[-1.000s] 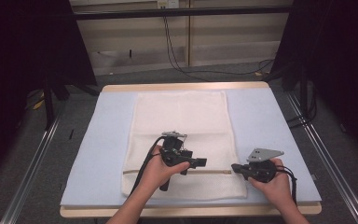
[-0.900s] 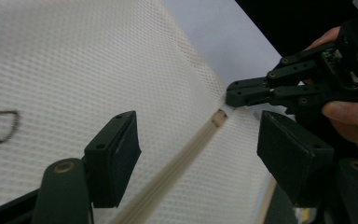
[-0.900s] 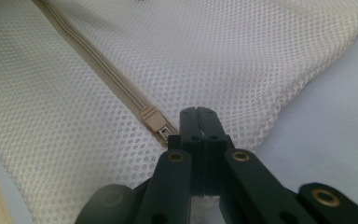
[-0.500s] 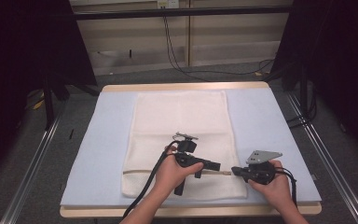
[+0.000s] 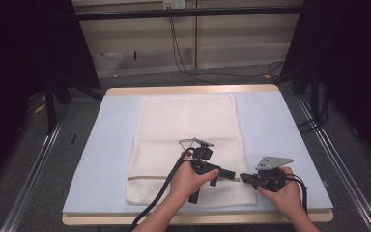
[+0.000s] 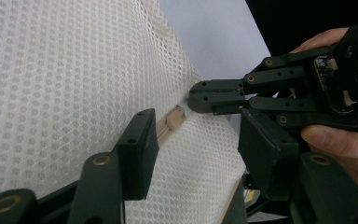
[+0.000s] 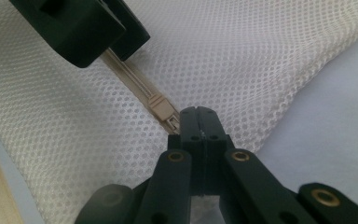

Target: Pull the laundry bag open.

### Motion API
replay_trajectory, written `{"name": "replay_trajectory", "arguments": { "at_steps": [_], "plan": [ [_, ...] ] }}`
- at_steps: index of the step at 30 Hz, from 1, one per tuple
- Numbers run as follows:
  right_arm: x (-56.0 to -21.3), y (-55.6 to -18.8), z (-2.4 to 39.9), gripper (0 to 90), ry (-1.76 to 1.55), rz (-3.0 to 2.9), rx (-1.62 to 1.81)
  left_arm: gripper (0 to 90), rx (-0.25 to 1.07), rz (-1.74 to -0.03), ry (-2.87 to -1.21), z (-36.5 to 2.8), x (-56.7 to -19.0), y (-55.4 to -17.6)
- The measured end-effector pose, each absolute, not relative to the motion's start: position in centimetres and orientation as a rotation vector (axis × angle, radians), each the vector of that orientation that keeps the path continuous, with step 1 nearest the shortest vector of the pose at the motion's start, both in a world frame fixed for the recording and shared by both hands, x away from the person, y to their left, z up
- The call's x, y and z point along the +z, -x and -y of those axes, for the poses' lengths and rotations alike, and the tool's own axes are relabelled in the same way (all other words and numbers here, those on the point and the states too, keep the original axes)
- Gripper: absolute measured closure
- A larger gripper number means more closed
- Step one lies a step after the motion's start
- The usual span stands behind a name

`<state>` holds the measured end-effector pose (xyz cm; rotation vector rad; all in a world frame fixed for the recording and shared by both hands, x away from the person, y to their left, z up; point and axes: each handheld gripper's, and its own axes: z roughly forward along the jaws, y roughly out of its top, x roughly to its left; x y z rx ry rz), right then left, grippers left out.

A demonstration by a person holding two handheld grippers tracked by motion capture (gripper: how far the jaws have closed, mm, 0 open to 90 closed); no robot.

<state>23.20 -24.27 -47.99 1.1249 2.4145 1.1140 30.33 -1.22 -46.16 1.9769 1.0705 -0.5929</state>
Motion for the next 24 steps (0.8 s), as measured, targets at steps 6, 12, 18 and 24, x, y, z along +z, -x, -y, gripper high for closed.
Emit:
{"name": "replay_trajectory", "arguments": {
  "at_steps": [6, 12, 18, 24],
  "plan": [
    [-47.99, -23.19, 24.2, 90.0, -1.128, -2.419, 1.109, 53.8, -0.613, -1.054, -1.975, 1.45, -46.13, -30.26],
    [-48.03, -23.15, 24.19, 90.0, -1.133, -2.415, 1.114, 57.7, -0.604, -1.091, -1.954, 1.68, -46.07, -30.37],
    [-48.05, -23.13, 24.16, 90.0, -1.125, -2.412, 1.108, 60.6, -0.587, -1.121, -1.969, 2.19, -46.12, -30.29],
    [-48.13, -23.11, 24.29, 90.0, -1.138, -2.404, 1.121, 62.2, -0.567, -1.129, -2.011, 1.96, -46.23, -30.62]
  ]
}}
